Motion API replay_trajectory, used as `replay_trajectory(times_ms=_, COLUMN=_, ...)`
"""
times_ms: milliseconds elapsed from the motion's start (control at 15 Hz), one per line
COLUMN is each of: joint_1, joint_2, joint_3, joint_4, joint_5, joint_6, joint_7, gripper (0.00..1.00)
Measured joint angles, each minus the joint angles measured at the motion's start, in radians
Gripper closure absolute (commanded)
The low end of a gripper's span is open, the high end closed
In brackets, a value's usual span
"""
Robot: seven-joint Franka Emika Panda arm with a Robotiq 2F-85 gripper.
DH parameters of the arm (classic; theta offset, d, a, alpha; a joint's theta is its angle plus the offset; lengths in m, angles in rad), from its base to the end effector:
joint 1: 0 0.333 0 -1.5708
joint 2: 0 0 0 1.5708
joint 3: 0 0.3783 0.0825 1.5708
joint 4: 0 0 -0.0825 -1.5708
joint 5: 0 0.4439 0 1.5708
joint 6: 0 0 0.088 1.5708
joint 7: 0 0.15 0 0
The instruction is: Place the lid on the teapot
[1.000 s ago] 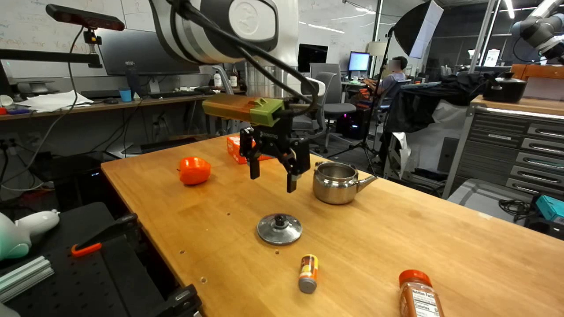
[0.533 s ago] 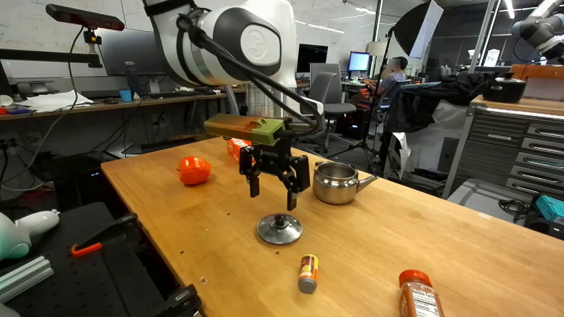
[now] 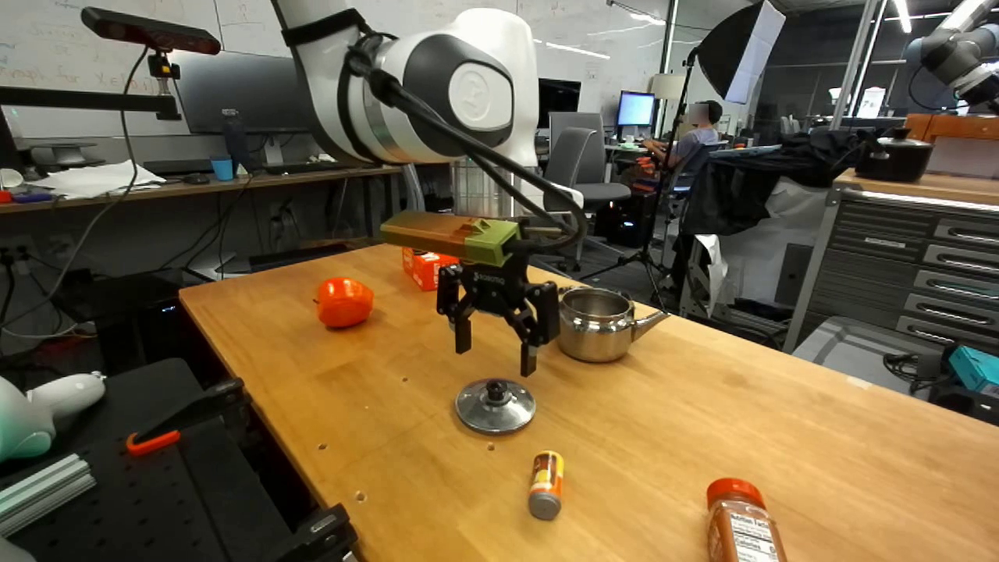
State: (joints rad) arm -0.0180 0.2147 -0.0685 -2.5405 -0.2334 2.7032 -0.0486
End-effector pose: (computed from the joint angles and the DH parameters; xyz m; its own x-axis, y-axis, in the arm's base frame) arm 0.4830 -0.0401 0.1506 0.9826 0.1727 -0.0687 0.1790 -0.9789 0.0982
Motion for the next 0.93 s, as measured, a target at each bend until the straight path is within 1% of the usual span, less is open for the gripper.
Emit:
replay_trajectory(times_ms=800, joint_1=0.008, joint_2=0.109, joint_3=-0.005, joint_4=0.067, joint_5=0.0, joint_6=-0.003, joint_7=0.001, gripper=0.0)
replay_trajectory(times_ms=867, joint_1=0.01, joint_2=0.114, joint_3=-0.007, joint_4=0.068, joint_5=-0.001, joint_6=-0.003, joint_7=0.002, gripper=0.03)
replay_trajectory(times_ms=933, joint_1=0.012, joint_2=0.117, joint_3=-0.009, joint_4=0.069, joint_5=-0.004, joint_6=-0.003, joint_7=0.003, gripper=0.25)
